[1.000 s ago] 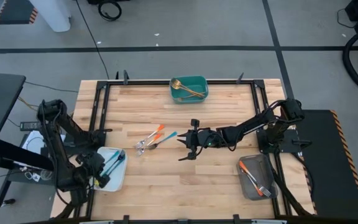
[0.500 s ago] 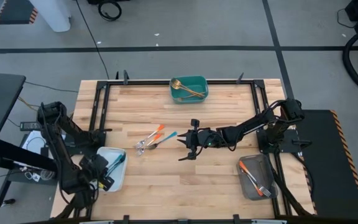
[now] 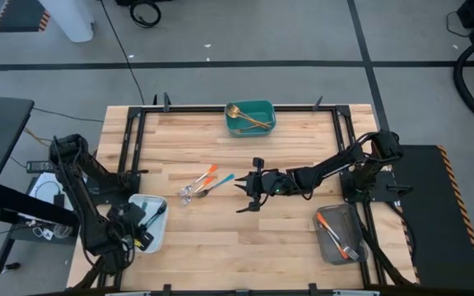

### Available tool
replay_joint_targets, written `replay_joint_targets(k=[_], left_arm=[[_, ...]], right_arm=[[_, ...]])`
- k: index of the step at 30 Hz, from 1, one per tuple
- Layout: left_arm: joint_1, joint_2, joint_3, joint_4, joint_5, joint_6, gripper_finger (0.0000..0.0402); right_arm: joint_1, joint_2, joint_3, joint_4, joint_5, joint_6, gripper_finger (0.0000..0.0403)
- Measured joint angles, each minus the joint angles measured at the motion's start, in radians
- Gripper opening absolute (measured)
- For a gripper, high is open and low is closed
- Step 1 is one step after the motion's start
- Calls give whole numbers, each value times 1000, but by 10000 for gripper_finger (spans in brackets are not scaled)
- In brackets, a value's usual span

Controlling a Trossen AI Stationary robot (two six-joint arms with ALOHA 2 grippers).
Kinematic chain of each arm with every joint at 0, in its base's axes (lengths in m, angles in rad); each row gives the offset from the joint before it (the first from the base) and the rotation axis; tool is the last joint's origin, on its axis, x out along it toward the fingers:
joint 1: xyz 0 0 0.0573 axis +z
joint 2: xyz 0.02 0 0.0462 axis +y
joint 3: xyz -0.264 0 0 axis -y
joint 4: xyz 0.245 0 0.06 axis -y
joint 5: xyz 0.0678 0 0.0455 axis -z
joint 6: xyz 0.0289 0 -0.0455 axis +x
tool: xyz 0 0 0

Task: Sort silverware by color (type)
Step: Put the blue fork into the white bin

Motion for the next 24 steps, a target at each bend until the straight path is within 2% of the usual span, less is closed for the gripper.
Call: replay_joint_targets(k=[11,15,21,24], left_arm=[[9,35,-58,21,-68,42,143],[9,35,-90,93,-112,43,143],[12,35,-168,242,-113,42,141],[25,35,-177,253,-102,47,141]], right_arm=[[0,0,0,0,-21,4,77],[0,0,0,0,-23,4,77],[0,0,0,1,-25,8,77],[0,0,0,1,-26,17,77]])
